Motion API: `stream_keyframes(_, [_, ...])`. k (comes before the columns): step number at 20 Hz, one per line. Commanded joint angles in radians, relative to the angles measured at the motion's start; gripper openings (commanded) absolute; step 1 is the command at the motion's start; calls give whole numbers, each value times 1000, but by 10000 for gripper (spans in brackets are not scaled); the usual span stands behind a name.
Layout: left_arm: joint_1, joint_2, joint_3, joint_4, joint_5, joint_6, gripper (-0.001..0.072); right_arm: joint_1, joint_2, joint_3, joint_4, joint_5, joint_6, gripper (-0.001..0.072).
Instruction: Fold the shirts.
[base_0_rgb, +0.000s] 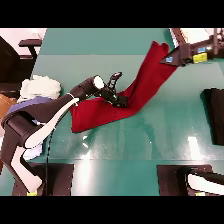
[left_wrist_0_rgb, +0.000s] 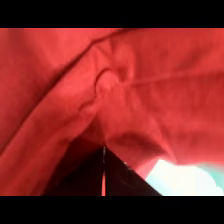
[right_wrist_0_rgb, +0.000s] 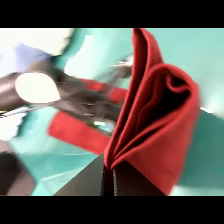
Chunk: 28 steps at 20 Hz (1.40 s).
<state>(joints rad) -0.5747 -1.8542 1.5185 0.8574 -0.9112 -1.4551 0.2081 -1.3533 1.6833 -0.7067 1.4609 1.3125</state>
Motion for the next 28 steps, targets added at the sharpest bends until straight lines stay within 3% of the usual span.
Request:
stream_keyframes(1, [29, 14, 5, -2, -5, -12, 30, 100, -23, 25, 61, -26, 7, 13])
stream_keyframes(8, [336, 387, 5, 172, -103, -3, 31, 323, -67, 25, 62, -121, 7, 14])
stream_keyframes(12, [534, 631, 4, 266, -100, -3, 31, 589, -193, 25, 62, -303, -18, 14])
stream_keyframes(13, [572, 670, 5, 280, -101, -3, 31, 646, -234, 25, 62, -349, -32, 51])
stream_keyframes(15, [634, 726, 4, 292, -114, -3, 31, 713, -303, 25, 61, -394, -40, 535])
stream_keyframes(16, [658, 745, 4, 292, -130, -3, 31, 724, -325, 25, 58, -385, -44, 595])
stream_keyframes(18, [677, 754, 4, 296, -166, -3, 32, 700, -345, 25, 24, -320, -45, 591])
stream_keyframes(21, [677, 753, 3, 299, -204, -3, 32, 605, -329, 14, -143, -179, -31, 570])
stream_keyframes(28, [674, 751, 1, 274, -223, -3, 31, 200, -217, -350, -227, -213, 8, 575])
